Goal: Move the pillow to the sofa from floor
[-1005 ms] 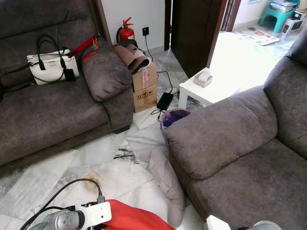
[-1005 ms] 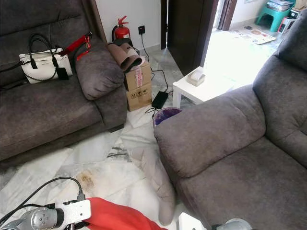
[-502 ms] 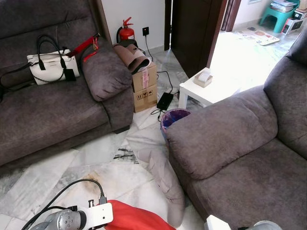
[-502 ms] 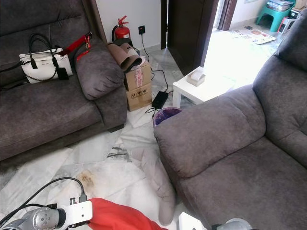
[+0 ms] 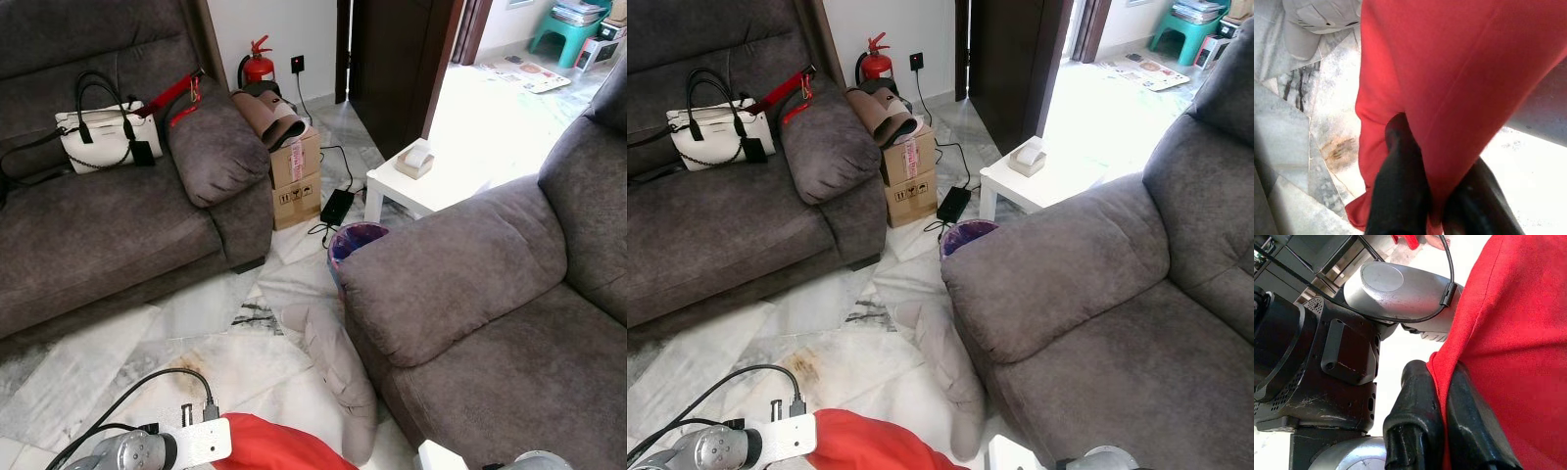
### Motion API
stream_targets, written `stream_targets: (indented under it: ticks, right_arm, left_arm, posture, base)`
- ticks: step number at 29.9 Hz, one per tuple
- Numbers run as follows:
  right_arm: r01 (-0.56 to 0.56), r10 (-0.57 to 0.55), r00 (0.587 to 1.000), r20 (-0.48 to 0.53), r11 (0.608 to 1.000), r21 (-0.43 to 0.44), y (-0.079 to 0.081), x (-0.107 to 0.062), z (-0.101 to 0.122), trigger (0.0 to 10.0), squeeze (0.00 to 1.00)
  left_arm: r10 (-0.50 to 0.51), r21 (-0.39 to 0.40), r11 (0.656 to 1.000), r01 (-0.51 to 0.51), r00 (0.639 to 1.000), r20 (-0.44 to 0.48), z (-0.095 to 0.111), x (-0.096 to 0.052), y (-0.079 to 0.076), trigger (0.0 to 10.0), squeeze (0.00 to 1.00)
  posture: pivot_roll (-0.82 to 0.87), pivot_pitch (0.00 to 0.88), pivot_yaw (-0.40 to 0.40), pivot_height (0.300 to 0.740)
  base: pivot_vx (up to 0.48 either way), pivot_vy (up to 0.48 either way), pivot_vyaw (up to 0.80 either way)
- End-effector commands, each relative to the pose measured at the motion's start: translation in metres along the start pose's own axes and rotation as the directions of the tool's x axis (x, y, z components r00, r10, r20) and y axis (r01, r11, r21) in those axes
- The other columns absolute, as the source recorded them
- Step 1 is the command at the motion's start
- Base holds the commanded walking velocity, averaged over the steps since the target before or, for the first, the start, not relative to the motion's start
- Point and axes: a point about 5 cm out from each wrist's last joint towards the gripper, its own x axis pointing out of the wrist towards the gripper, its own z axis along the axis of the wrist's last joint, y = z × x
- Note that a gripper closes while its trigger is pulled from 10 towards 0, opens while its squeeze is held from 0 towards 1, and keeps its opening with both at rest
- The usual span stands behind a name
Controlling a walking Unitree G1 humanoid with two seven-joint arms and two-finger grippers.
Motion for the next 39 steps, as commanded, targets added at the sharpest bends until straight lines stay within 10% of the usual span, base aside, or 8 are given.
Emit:
stream_targets:
  ticks: [1, 13, 18, 20, 21, 24, 31, 39]
  right_arm:
    - [-0.034, 0.036, 0.998, 0.045, 0.998, -0.048, 0.002, 0.002, 0.009, 10.0, 0.00]
    - [0.018, -0.014, 0.996, 0.088, 0.999, -0.051, -0.004, 0.007, 0.011, 10.0, 0.00]
    - [0.326, -0.315, 0.944, 0.101, 0.938, -0.118, -0.036, 0.006, 0.009, 10.0, 0.00]
    - [0.541, -0.532, 0.839, 0.113, 0.838, -0.069, -0.060, 0.002, 0.007, 10.0, 0.00]
    - [0.631, -0.620, 0.772, 0.141, 0.775, -0.043, -0.069, 0.000, 0.007, 10.0, 0.00]
    - [0.677, -0.667, 0.715, 0.207, 0.735, 0.030, -0.072, 0.001, 0.009, 10.0, 0.00]
    - [0.750, -0.837, 0.376, 0.397, 0.527, 0.401, -0.083, -0.004, 0.019, 10.0, 0.00]
    - [0.732, -0.862, 0.263, 0.433, 0.471, 0.493, -0.083, -0.001, 0.023, 10.0, 0.00]
  left_arm:
    - [-0.044, 0.016, 0.999, 0.045, 0.999, -0.032, -0.006, 0.000, -0.009, 0.0, 0.00]
    - [0.002, 0.002, 1.000, -0.002, 1.000, -0.011, 0.001, 0.001, 0.000, 0.0, 0.00]
    - [0.302, -0.171, 0.942, -0.289, 0.952, 0.051, 0.018, 0.001, 0.038, 0.0, 0.00]
    - [0.478, -0.331, 0.836, -0.438, 0.877, 0.048, 0.026, -0.004, 0.061, 0.0, 0.00]
    - [0.578, -0.457, 0.741, -0.493, 0.814, 0.060, 0.033, -0.007, 0.075, 10.0, 0.00]
    - [0.644, -0.546, 0.671, -0.502, 0.759, 0.094, 0.041, -0.011, 0.084, 10.0, 0.00]
    - [0.735, -0.702, 0.555, -0.447, 0.659, 0.161, 0.064, -0.011, 0.081, 10.0, 0.00]
    - [0.762, -0.732, 0.523, -0.436, 0.624, 0.173, 0.071, -0.013, 0.065, 10.0, 0.00]
  posture:
    - [-0.07, 0.142, 0.048, 0.740]
    - [-0.05, 0.155, 0.055, 0.740]
    - [-0.05, 0.158, 0.058, 0.740]
    - [-0.05, 0.158, 0.060, 0.740]
    - [-0.05, 0.156, 0.060, 0.740]
    - [-0.04, 0.153, 0.061, 0.740]
    - [-0.04, 0.156, 0.068, 0.740]
    - [-0.03, 0.148, 0.074, 0.740]
  base:
    - [0.000, 0.000, 0.00]
    - [0.000, 0.000, 0.00]
    - [0.000, 0.000, 0.00]
    - [0.000, 0.000, 0.00]
    - [0.000, 0.000, 0.00]
    - [0.000, 0.000, 0.00]
    - [0.000, 0.000, 0.00]
    - [0.000, 0.000, 0.00]
